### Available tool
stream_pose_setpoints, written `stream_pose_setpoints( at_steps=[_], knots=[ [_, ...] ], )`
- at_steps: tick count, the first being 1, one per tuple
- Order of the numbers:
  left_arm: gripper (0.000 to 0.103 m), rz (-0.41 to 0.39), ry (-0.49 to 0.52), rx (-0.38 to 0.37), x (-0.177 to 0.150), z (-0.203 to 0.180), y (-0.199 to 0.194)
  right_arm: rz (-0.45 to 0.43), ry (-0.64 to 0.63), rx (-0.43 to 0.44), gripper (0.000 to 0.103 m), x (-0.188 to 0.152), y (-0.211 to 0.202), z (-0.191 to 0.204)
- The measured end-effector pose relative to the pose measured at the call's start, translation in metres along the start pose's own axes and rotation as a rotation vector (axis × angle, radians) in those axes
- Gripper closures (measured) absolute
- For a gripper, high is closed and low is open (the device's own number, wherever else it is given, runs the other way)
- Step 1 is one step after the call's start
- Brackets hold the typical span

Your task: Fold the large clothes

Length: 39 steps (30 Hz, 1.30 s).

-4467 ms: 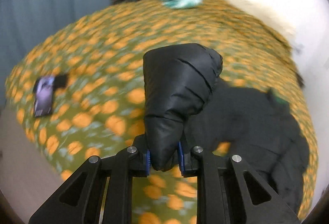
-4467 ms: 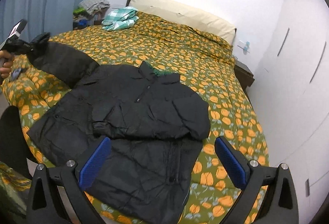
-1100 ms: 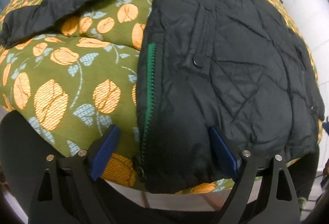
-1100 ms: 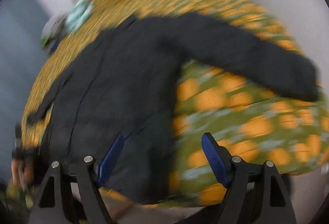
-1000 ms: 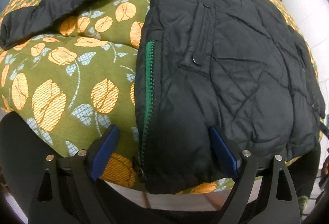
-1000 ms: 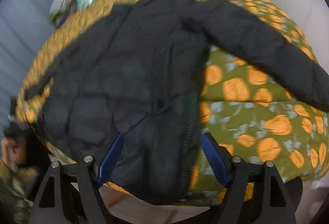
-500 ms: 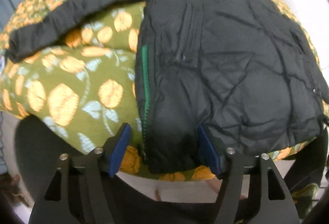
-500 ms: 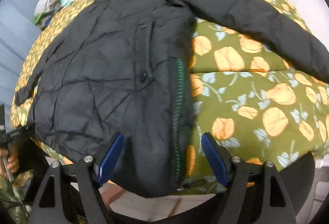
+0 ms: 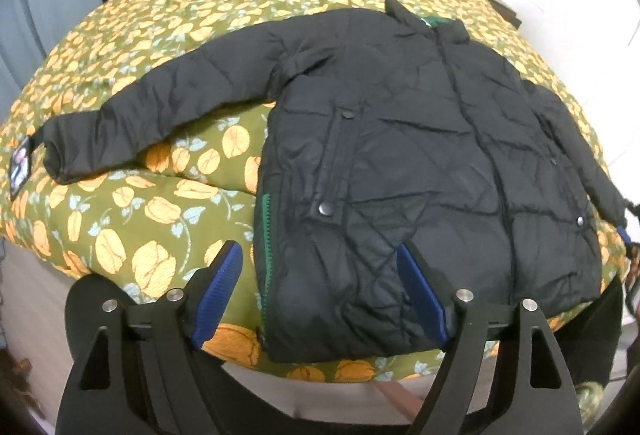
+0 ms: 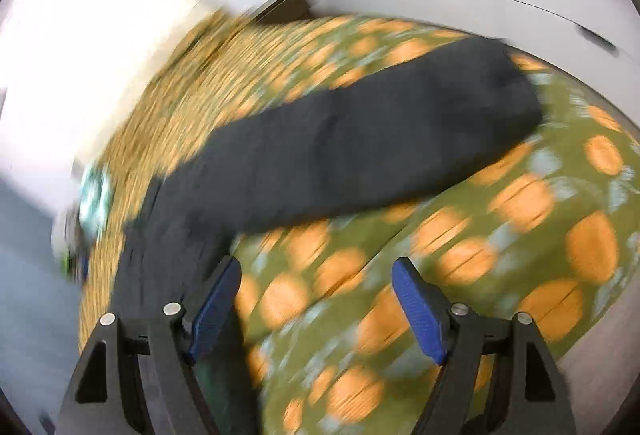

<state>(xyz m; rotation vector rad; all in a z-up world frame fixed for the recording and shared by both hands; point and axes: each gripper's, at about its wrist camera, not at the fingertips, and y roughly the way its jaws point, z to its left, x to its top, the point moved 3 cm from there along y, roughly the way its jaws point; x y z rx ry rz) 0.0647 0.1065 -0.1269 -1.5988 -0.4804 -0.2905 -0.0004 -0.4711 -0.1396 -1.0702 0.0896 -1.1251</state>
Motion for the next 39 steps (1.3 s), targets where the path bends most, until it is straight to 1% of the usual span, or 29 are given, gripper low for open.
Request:
stream_pose_setpoints(
  at_steps=[5, 7, 10, 11, 12, 13, 14, 15, 16, 19, 23, 27, 30, 34, 39],
  knots=[
    [0.021, 0.030, -0.011, -0.006, -0.001, -0.005, 0.007, -0.046, 0.249, -0.008, 0.024, 0.040, 0.018, -0.057],
    [0.021, 0.042, -0.025, -0.016, -0.002, -0.006, 0.009, -0.062, 0.303, -0.028, 0.024, 0.049, 0.028, -0.068],
    [0.021, 0.052, -0.036, -0.018, -0.002, -0.008, 0.012, -0.080, 0.332, -0.052, 0.024, 0.059, 0.044, -0.075],
    [0.021, 0.058, -0.038, -0.017, -0.003, -0.009, 0.013, -0.094, 0.334, -0.057, 0.026, 0.061, 0.049, -0.075],
    [0.021, 0.068, -0.042, -0.016, -0.004, -0.009, 0.016, -0.099, 0.325, -0.065, 0.042, 0.063, 0.052, -0.074],
    [0.021, 0.072, -0.046, -0.012, -0.005, -0.009, 0.017, -0.098, 0.301, -0.090, 0.081, 0.065, 0.057, -0.071],
    [0.021, 0.074, -0.048, -0.008, -0.006, -0.009, 0.017, -0.101, 0.273, -0.107, 0.088, 0.067, 0.060, -0.068],
    [0.021, 0.072, -0.048, -0.006, -0.006, -0.009, 0.017, -0.109, 0.253, -0.118, 0.088, 0.071, 0.060, -0.068],
    [0.021, 0.069, -0.048, -0.001, -0.007, -0.009, 0.018, -0.129, 0.214, -0.129, 0.091, 0.072, 0.055, -0.061],
    [0.021, 0.051, -0.046, 0.007, -0.011, -0.009, 0.017, -0.186, 0.057, -0.113, 0.093, 0.076, 0.029, -0.022],
    [0.021, 0.059, -0.055, -0.008, -0.015, -0.007, 0.023, -0.246, -0.173, -0.048, 0.093, 0.074, -0.011, 0.052],
    [0.021, 0.045, -0.079, -0.026, -0.015, -0.005, 0.022, -0.288, -0.393, 0.059, 0.093, 0.062, -0.047, 0.138],
    [0.021, 0.037, -0.084, -0.033, -0.017, -0.005, 0.019, -0.284, -0.545, 0.142, 0.093, 0.038, -0.067, 0.196],
    [0.021, 0.028, -0.082, -0.033, -0.022, -0.004, 0.016, -0.257, -0.748, 0.235, 0.093, -0.010, -0.078, 0.262],
    [0.021, 0.024, -0.100, -0.040, -0.026, 0.002, 0.013, -0.205, -0.937, 0.313, 0.093, -0.074, -0.076, 0.313]
  ],
)
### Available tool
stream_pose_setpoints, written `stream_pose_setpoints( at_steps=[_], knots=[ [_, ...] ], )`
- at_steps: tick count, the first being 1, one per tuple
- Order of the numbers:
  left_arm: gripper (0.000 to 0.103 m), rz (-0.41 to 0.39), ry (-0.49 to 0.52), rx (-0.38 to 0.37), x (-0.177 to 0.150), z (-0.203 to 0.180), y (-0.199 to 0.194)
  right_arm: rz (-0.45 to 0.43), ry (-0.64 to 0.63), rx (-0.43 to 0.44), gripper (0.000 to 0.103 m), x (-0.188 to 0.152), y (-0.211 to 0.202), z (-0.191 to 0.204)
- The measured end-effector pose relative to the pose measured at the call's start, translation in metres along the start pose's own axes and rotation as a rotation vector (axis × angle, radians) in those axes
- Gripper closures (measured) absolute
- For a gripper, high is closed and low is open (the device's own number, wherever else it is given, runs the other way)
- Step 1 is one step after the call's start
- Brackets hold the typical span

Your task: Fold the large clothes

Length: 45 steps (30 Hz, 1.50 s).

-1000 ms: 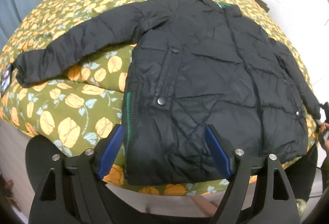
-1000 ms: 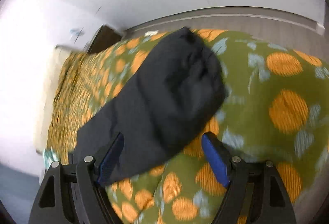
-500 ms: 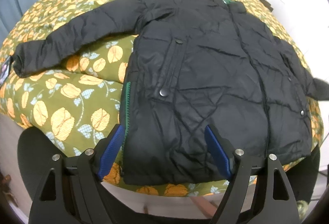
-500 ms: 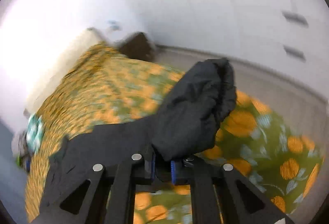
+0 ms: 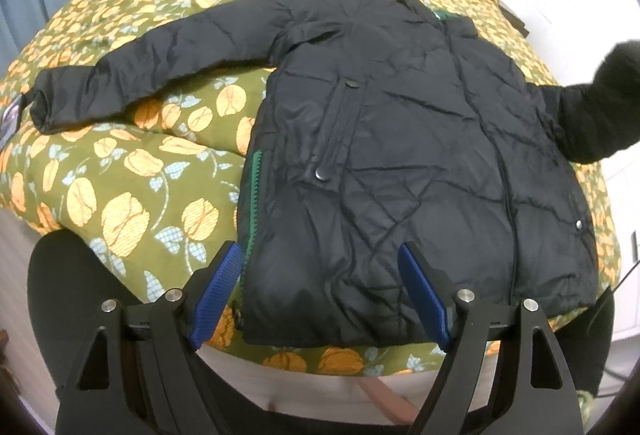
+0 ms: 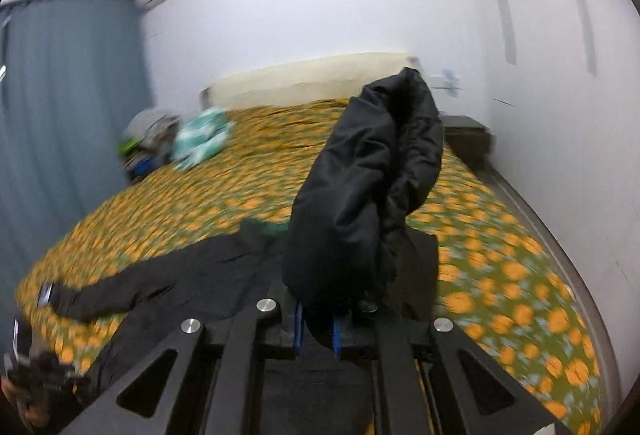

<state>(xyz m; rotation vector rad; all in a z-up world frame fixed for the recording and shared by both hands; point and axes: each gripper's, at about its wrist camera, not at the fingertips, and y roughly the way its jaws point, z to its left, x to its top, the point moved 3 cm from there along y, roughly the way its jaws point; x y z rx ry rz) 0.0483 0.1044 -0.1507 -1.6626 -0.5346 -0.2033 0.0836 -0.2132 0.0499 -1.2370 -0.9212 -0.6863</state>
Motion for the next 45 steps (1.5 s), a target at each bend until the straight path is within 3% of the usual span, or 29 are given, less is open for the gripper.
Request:
stream_pose_setpoints(
  at_steps=[9, 14, 20, 29, 32, 33, 34, 36, 41, 45],
  knots=[
    [0.021, 0.002, -0.021, -0.004, -0.003, 0.005, 0.000, 0.132, -0.146, 0.183, 0.093, -0.051, 0.038, 0.108],
    [0.021, 0.005, -0.020, 0.000, -0.005, 0.006, 0.001, 0.227, -0.217, 0.226, 0.093, -0.091, 0.067, 0.148],
    [0.021, 0.020, -0.028, 0.000, -0.007, 0.008, 0.004, 0.301, -0.290, 0.234, 0.093, -0.126, 0.084, 0.172],
    [0.021, 0.037, -0.021, 0.004, -0.008, 0.006, 0.010, 0.340, -0.396, 0.218, 0.090, -0.152, 0.091, 0.191],
    [0.021, 0.040, -0.019, 0.002, -0.008, 0.005, 0.011, 0.355, -0.433, 0.226, 0.083, -0.163, 0.093, 0.199],
    [0.021, 0.037, -0.021, 0.001, -0.007, 0.004, 0.011, 0.362, -0.439, 0.233, 0.075, -0.166, 0.093, 0.201],
    [0.021, 0.032, -0.024, -0.003, -0.007, 0.004, 0.011, 0.375, -0.445, 0.252, 0.058, -0.170, 0.093, 0.205],
    [0.021, 0.029, -0.031, -0.011, -0.006, 0.005, 0.011, 0.394, -0.466, 0.285, 0.037, -0.178, 0.091, 0.215],
    [0.021, 0.031, -0.042, -0.021, -0.007, 0.008, 0.011, 0.396, -0.531, 0.329, 0.035, -0.192, 0.077, 0.238],
    [0.019, 0.018, -0.059, -0.030, -0.007, 0.012, 0.008, 0.385, -0.513, 0.327, 0.035, -0.194, 0.061, 0.238]
  ],
)
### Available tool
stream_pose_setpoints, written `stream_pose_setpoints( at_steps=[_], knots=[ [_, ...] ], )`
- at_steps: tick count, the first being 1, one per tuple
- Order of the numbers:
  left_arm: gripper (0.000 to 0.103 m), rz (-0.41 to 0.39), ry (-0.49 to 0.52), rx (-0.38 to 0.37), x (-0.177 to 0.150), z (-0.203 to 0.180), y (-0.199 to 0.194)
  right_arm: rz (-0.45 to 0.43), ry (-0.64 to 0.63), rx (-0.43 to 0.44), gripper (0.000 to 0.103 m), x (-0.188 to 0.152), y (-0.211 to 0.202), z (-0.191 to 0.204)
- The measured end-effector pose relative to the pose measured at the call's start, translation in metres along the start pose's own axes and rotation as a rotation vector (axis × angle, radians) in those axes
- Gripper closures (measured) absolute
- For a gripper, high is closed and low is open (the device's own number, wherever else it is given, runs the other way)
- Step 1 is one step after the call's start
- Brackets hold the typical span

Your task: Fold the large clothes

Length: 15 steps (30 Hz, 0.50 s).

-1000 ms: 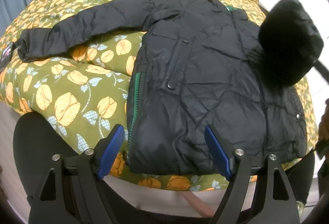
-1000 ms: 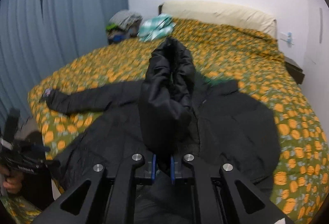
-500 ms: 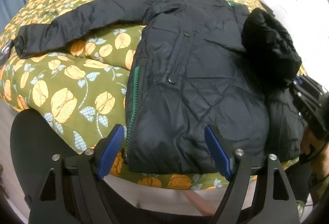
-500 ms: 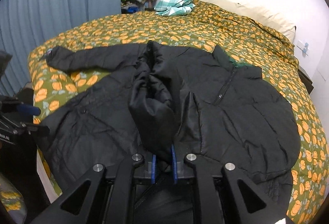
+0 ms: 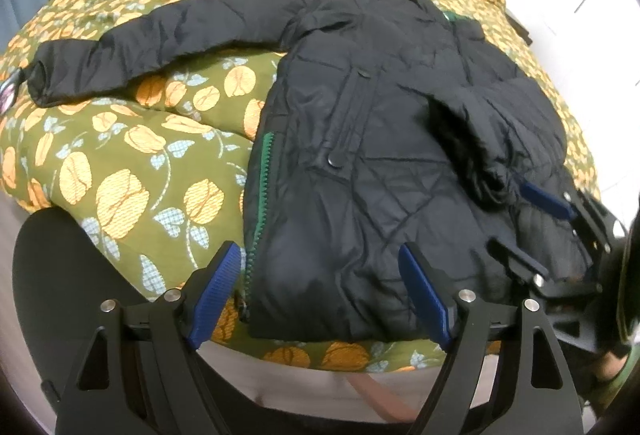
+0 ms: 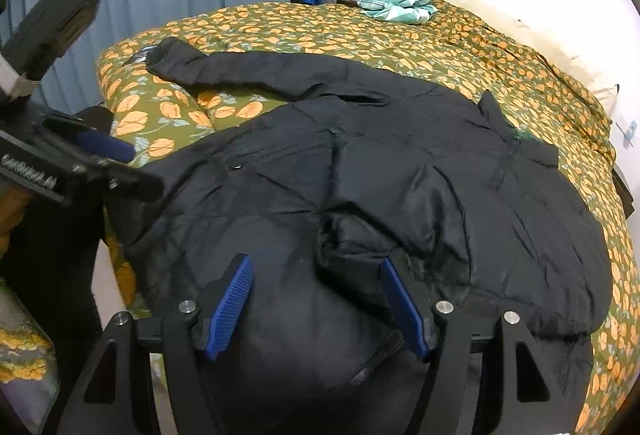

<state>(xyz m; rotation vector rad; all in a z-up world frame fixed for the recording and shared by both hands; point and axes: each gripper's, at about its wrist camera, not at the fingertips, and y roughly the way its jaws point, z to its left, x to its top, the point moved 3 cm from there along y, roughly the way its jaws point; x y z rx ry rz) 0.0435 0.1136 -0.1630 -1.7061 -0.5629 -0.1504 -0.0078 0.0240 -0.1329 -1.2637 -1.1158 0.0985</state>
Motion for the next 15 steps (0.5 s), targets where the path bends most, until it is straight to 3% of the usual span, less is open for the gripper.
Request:
stream_pose_setpoints(
  at_steps=[7, 15],
  knots=[
    [0.018, -0.002, -0.020, -0.041, 0.001, 0.000, -0.003, -0.036, 0.114, -0.060, 0.035, -0.026, -0.041, -0.018],
    [0.014, 0.037, 0.024, -0.281, 0.032, -0.051, 0.006, -0.049, 0.332, -0.086, 0.034, -0.059, -0.062, -0.048]
  ],
)
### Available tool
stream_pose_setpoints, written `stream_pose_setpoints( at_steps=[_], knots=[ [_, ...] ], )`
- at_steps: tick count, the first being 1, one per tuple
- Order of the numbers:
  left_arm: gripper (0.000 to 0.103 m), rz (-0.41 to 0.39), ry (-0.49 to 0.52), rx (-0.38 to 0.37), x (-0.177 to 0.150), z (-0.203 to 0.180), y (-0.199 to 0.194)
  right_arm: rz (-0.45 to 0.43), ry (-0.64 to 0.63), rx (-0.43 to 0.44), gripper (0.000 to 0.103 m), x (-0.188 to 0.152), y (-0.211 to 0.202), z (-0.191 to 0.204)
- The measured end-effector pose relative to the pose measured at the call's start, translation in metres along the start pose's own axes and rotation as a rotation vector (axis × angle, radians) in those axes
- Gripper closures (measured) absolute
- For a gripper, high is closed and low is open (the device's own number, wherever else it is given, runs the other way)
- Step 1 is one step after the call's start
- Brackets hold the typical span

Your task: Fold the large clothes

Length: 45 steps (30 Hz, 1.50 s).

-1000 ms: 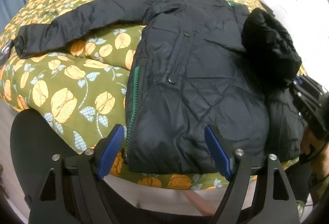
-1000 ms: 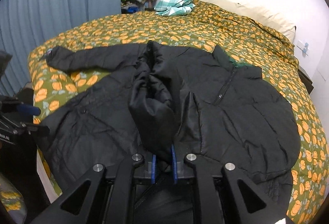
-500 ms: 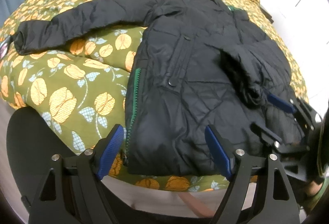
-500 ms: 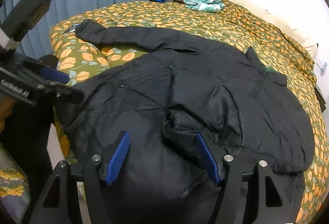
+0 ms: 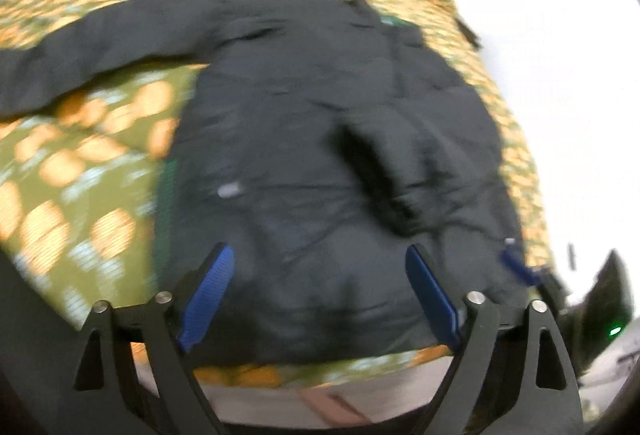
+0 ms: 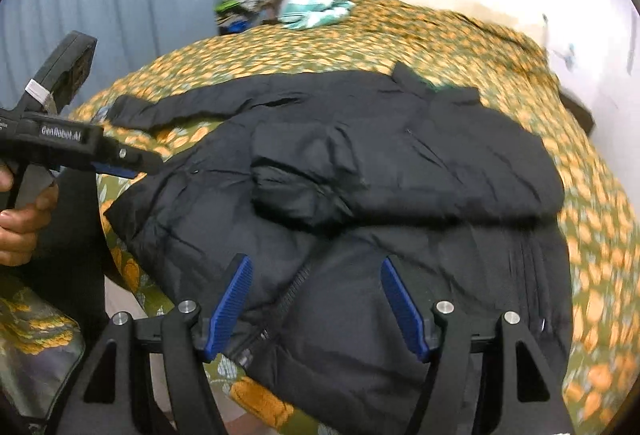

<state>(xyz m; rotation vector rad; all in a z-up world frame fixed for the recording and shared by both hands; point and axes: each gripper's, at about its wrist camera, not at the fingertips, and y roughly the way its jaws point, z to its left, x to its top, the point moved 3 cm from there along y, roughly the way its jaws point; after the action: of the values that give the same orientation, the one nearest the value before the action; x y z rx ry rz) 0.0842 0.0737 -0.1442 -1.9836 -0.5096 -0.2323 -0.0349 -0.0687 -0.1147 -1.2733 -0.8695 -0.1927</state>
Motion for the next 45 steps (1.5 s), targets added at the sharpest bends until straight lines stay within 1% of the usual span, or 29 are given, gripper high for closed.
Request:
stream_pose_setpoints(
  at_steps=[3, 4, 6, 8, 10, 12, 15, 17, 18, 19, 21, 23, 24, 26, 29, 30, 31, 33, 35, 37, 39, 41, 42, 43, 44, 45],
  knots=[
    [0.014, 0.036, 0.050, -0.048, 0.021, -0.025, 0.030, 0.010, 0.041, 0.009, 0.034, -0.002, 0.005, -0.006],
    [0.014, 0.052, 0.067, -0.036, 0.028, -0.032, 0.043, 0.013, 0.048, 0.013, 0.034, -0.002, 0.007, -0.007],
    [0.015, 0.075, 0.108, 0.016, 0.038, -0.045, 0.068, 0.006, 0.047, 0.012, 0.034, -0.001, 0.006, -0.007],
    [0.032, 0.090, 0.145, 0.095, 0.045, -0.054, 0.089, -0.014, 0.042, 0.003, 0.034, 0.002, -0.001, -0.008],
    [0.078, 0.113, 0.186, 0.139, 0.050, -0.061, 0.101, -0.030, 0.050, -0.006, 0.034, 0.003, -0.007, -0.014],
    [0.091, 0.100, 0.210, 0.135, 0.059, -0.066, 0.098, -0.031, 0.061, -0.021, 0.034, 0.004, -0.010, -0.025],
    [0.093, 0.006, 0.257, 0.159, 0.094, -0.070, 0.076, -0.032, 0.081, -0.044, 0.034, 0.011, -0.012, -0.051],
    [0.093, -0.061, 0.260, 0.180, 0.131, -0.066, 0.061, -0.035, 0.100, -0.066, 0.034, 0.022, -0.009, -0.079],
    [0.093, -0.080, 0.257, 0.189, 0.143, -0.064, 0.058, -0.037, 0.108, -0.076, 0.034, 0.028, -0.007, -0.090],
    [0.093, -0.114, 0.256, 0.207, 0.164, -0.059, 0.054, -0.038, 0.124, -0.092, 0.034, 0.038, -0.003, -0.108],
    [0.093, -0.157, 0.257, 0.255, 0.193, -0.050, 0.057, -0.050, 0.146, -0.116, 0.034, 0.059, 0.005, -0.140],
    [0.093, -0.160, 0.235, 0.296, 0.213, -0.033, 0.074, -0.051, 0.169, -0.155, 0.034, 0.084, 0.022, -0.178],
    [0.093, -0.151, 0.218, 0.301, 0.215, -0.024, 0.083, -0.047, 0.181, -0.157, 0.034, 0.093, 0.030, -0.191],
    [0.093, -0.102, 0.165, 0.297, 0.218, 0.001, 0.107, -0.048, 0.216, -0.159, 0.034, 0.119, 0.054, -0.224],
    [0.093, -0.080, 0.186, 0.323, 0.213, 0.013, 0.130, -0.033, 0.268, -0.132, 0.035, 0.146, 0.093, -0.256],
    [0.092, -0.078, 0.189, 0.324, 0.210, 0.013, 0.132, -0.018, 0.282, -0.115, 0.038, 0.151, 0.108, -0.263],
    [0.091, -0.076, 0.184, 0.322, 0.208, 0.017, 0.135, -0.002, 0.296, -0.101, 0.046, 0.154, 0.126, -0.269],
    [0.088, -0.073, 0.161, 0.308, 0.203, 0.025, 0.143, 0.041, 0.307, -0.090, 0.049, 0.151, 0.159, -0.275],
    [0.085, -0.065, 0.139, 0.294, 0.199, 0.034, 0.148, 0.132, 0.303, -0.091, 0.049, 0.136, 0.199, -0.277],
    [0.080, -0.065, 0.119, 0.267, 0.198, 0.039, 0.153, 0.180, 0.302, -0.076, 0.049, 0.125, 0.219, -0.276],
    [0.079, -0.066, 0.116, 0.261, 0.197, 0.041, 0.156, 0.190, 0.308, -0.075, 0.049, 0.126, 0.222, -0.278],
    [0.077, -0.075, 0.142, 0.275, 0.192, 0.040, 0.160, 0.238, 0.308, -0.076, 0.049, 0.134, 0.221, -0.279],
    [0.077, -0.078, 0.150, 0.281, 0.191, 0.040, 0.161, 0.246, 0.307, -0.079, 0.049, 0.140, 0.217, -0.279],
    [0.076, -0.085, 0.157, 0.285, 0.189, 0.040, 0.162, 0.225, 0.308, -0.087, 0.049, 0.150, 0.210, -0.281],
    [0.076, -0.089, 0.156, 0.285, 0.190, 0.042, 0.164, 0.174, 0.314, -0.099, 0.049, 0.164, 0.201, -0.285],
    [0.076, -0.096, 0.149, 0.281, 0.188, 0.043, 0.165, 0.143, 0.323, -0.108, 0.049, 0.173, 0.196, -0.289]
  ],
)
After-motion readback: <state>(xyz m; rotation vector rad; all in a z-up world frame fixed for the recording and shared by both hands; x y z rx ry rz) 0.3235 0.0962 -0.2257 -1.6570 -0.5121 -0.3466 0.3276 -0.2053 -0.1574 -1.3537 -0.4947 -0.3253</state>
